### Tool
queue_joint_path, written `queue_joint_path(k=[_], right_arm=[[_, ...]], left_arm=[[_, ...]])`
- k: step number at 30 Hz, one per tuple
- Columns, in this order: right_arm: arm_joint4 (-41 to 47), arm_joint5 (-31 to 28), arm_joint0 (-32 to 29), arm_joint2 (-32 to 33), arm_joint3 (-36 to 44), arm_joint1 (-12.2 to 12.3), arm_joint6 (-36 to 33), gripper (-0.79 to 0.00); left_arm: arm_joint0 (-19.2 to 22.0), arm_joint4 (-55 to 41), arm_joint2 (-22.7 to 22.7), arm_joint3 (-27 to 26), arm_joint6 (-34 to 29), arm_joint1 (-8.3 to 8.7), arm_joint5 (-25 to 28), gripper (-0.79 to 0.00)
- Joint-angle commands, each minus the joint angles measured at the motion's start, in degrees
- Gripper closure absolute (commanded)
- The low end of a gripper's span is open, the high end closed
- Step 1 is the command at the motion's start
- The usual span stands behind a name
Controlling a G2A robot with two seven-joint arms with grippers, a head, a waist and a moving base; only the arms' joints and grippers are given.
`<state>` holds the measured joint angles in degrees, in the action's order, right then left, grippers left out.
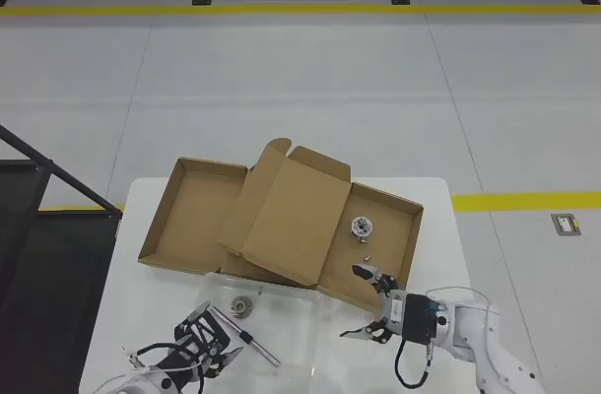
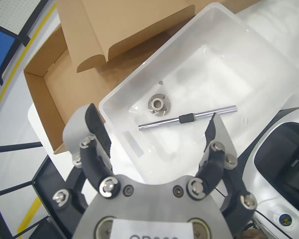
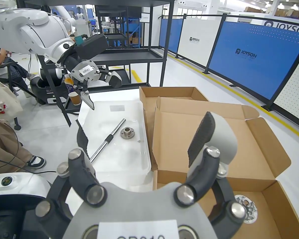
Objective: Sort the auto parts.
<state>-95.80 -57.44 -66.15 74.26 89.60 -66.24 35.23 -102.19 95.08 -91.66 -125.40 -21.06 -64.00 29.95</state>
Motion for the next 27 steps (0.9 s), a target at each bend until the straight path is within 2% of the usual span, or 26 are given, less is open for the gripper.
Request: queue_joint_path(k=[1, 5, 12, 18, 24, 26, 27], right_arm=[[0.98, 1.66, -0.32, -0.09, 0.07, -0.08, -0.48, -0.785], [4.51, 3.82, 0.00, 0.06, -1.10, -0.17, -1.98, -0.785], [5.56, 3.09, -0.44, 0.40, -1.51, 0.32, -3.52, -0.785], [6.17, 3.01, -0.65, 0.91, -1.96, 0.75, -2.98, -0.785], [6.10, 2.96, -0.59, 0.73, -2.23, 1.10, -2.88, -0.785], [6.13, 2.97, -0.58, 0.63, -2.24, 1.20, -2.89, -0.785], [6.08, 2.86, -0.59, 0.56, -2.25, 1.26, -2.95, -0.785]], left_arm=[[-0.47, 0.56, 0.76, -0.04, -2.34, -0.09, -1.55, -0.785], [2.08, 1.19, 4.96, 0.69, -10.01, -0.45, -3.57, -0.785], [11.35, -0.32, 12.28, 6.90, -22.15, -1.41, -5.80, -0.785], [19.42, -3.74, 16.50, 13.91, -26.84, -2.39, -8.29, -0.782], [24.40, -5.32, 19.08, 18.89, -29.20, -3.11, -10.58, -0.631], [25.90, -5.98, 19.49, 20.41, -29.84, -3.28, -10.82, -0.529], [26.55, -6.34, 19.64, 21.08, -30.13, -3.37, -10.98, -0.505]])
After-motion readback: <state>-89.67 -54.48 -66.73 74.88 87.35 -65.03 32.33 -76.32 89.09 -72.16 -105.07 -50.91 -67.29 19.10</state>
